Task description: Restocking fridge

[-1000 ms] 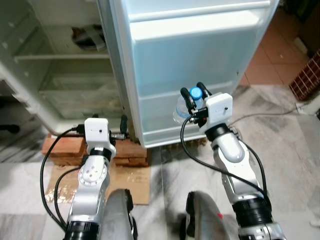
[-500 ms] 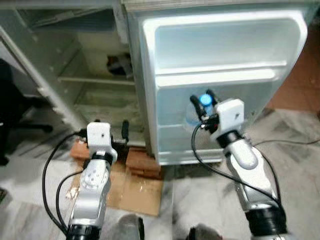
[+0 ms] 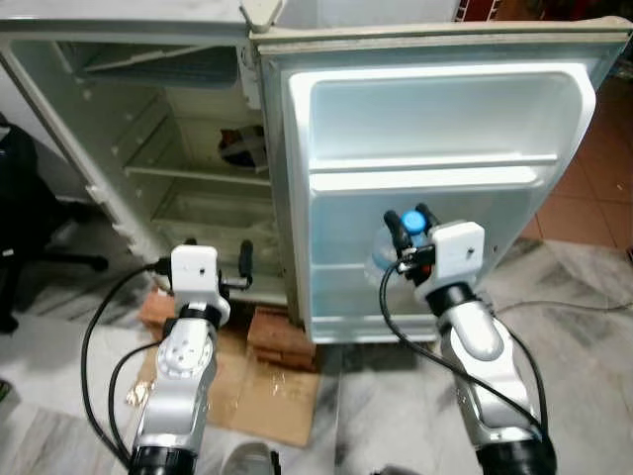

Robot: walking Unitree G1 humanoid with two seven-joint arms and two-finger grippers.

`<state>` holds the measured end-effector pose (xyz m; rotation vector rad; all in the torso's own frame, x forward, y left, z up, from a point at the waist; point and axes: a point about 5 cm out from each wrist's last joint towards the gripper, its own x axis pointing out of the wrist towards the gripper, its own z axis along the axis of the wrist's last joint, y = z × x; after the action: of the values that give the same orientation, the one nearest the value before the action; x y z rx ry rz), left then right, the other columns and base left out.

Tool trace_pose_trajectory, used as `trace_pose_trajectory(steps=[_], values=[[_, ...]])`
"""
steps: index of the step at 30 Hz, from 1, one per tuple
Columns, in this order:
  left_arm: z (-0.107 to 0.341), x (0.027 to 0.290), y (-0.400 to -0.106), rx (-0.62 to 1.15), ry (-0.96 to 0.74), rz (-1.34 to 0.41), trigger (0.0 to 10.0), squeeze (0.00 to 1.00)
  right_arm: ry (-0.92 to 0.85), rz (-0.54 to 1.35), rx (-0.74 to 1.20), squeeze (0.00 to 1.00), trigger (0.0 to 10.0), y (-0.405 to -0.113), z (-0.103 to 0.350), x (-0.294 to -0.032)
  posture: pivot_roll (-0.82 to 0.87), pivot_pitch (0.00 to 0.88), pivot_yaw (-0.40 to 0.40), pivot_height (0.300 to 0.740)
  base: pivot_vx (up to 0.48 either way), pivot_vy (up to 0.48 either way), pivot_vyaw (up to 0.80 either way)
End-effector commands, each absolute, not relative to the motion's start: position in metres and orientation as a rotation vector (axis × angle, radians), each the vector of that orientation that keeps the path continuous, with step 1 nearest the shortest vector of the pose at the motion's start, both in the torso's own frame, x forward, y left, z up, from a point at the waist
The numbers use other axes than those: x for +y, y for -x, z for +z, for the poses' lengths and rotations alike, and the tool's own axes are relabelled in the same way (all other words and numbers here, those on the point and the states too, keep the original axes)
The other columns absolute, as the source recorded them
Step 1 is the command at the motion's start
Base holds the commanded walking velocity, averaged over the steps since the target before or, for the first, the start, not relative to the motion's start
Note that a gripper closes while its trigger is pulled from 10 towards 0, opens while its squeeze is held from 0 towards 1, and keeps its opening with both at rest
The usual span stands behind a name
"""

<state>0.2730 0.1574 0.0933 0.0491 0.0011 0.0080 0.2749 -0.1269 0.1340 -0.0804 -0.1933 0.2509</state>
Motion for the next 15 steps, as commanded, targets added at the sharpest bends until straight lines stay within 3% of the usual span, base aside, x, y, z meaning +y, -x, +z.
trace_pose_trajectory(steps=[1, 7, 8, 15], values=[[0.092, 0.152, -0.272, 0.001, -0.037, -0.007, 10.0, 0.00, 0.117, 0.227, -0.234, 0.00, 10.0, -0.273, 0.142, -0.135, -0.02, 0.001, 0.048, 0.740, 0.000, -0.401, 0.00], [0.093, 0.150, -0.274, -0.003, -0.034, -0.019, 10.0, 0.00, 0.135, 0.208, -0.243, 0.00, 10.0, -0.276, 0.146, -0.142, -0.03, 0.005, 0.047, 0.740, 0.000, -0.396, 0.00], [0.094, 0.146, -0.274, -0.011, 0.042, -0.026, 10.0, 0.00, 0.134, 0.200, -0.247, 0.00, 10.0, -0.277, 0.146, -0.144, -0.03, 0.004, 0.047, 0.740, 0.000, 0.000, 0.00], [0.094, 0.146, -0.274, -0.010, -0.001, 0.000, 10.0, 0.00, 0.166, 0.217, -0.273, 0.00, 10.0, -0.277, 0.150, -0.142, -0.03, 0.010, 0.043, 0.740, 0.000, 0.000, 0.00]])
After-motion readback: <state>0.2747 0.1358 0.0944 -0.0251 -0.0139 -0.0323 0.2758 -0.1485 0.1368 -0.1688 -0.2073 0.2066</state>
